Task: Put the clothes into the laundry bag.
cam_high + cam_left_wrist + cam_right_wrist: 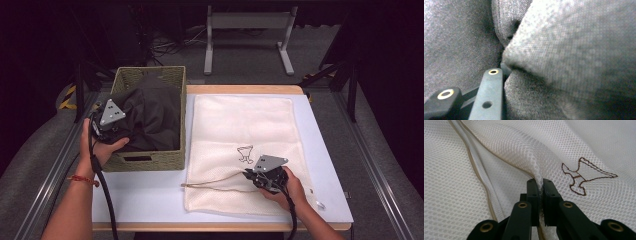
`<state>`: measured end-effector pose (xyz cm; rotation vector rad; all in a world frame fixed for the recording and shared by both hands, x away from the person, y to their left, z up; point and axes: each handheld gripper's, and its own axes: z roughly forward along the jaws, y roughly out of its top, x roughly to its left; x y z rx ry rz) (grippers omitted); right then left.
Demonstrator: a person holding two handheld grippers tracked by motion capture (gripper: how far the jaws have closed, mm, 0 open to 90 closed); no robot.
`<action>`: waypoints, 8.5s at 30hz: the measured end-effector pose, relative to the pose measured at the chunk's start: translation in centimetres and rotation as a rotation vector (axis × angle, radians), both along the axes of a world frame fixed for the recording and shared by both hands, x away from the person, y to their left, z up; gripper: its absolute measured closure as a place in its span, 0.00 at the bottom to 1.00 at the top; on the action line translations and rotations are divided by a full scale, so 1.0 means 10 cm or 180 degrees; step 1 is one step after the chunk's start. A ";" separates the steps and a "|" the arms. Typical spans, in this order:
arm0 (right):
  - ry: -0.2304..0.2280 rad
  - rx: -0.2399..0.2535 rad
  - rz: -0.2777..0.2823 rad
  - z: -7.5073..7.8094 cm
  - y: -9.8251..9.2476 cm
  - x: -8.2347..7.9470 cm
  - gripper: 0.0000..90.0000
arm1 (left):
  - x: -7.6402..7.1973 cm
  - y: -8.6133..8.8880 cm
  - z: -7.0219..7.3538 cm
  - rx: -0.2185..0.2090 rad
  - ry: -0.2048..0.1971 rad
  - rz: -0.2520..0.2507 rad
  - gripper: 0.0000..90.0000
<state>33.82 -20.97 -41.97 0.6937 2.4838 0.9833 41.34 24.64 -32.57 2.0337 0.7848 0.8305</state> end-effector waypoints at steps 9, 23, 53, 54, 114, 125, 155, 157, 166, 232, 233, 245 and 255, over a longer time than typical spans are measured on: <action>-0.0081 0.0054 -0.0010 0.11 0.00 0.01 0.95 | -0.26 0.03 0.10 -0.0348 -0.0183 -0.0063 0.64; -0.0146 0.0116 0.0002 0.31 0.20 0.17 0.96 | -0.77 0.20 0.30 -0.0889 -0.0326 -0.0343 0.64; -0.0037 0.0345 -0.0188 0.39 0.24 0.33 0.96 | -1.72 -0.52 0.04 -0.0640 0.0379 -0.1598 0.63; -0.0029 0.0348 -0.0185 0.39 0.24 0.33 0.96 | -1.72 -0.57 0.01 -0.0560 0.0432 -0.1632 0.63; -0.0257 0.0380 0.0073 0.76 0.30 -0.09 0.97 | -0.94 -1.89 -0.14 -0.0133 0.0858 -0.1350 0.11; -0.0262 0.0388 0.0088 0.78 0.32 -0.11 0.97 | -1.16 -1.47 -0.70 0.0242 0.0893 -0.1329 0.19; -0.0106 0.0710 0.0256 0.85 0.36 -0.14 0.97 | -0.69 -2.30 -0.82 -0.0092 0.0257 -0.0805 0.77; -0.0083 0.0681 0.0244 0.83 0.34 -0.14 0.97 | -0.63 -2.24 -0.78 -0.0362 0.0368 -0.0798 0.77; -0.0149 0.0474 0.0161 0.76 0.32 -0.12 0.97 | -0.51 -2.21 -0.82 -0.0501 0.0296 -0.0949 0.73; 0.0041 0.0472 0.0271 0.62 0.22 -0.16 0.97 | -0.32 -2.12 -1.06 -0.0653 0.0526 -0.1344 0.87; 0.0043 0.0476 0.0267 0.62 0.22 -0.16 0.97 | -0.32 -2.12 -1.06 -0.0653 0.0526 -0.1344 0.87; -0.0039 0.0521 0.0278 0.67 0.19 -0.21 0.96 | -0.76 -1.84 -0.88 -0.0503 0.0633 -0.1644 0.39; 0.0084 0.0529 0.0259 0.60 0.19 -0.16 0.96 | -0.76 -2.35 -1.07 -0.0402 0.0792 -0.1327 0.10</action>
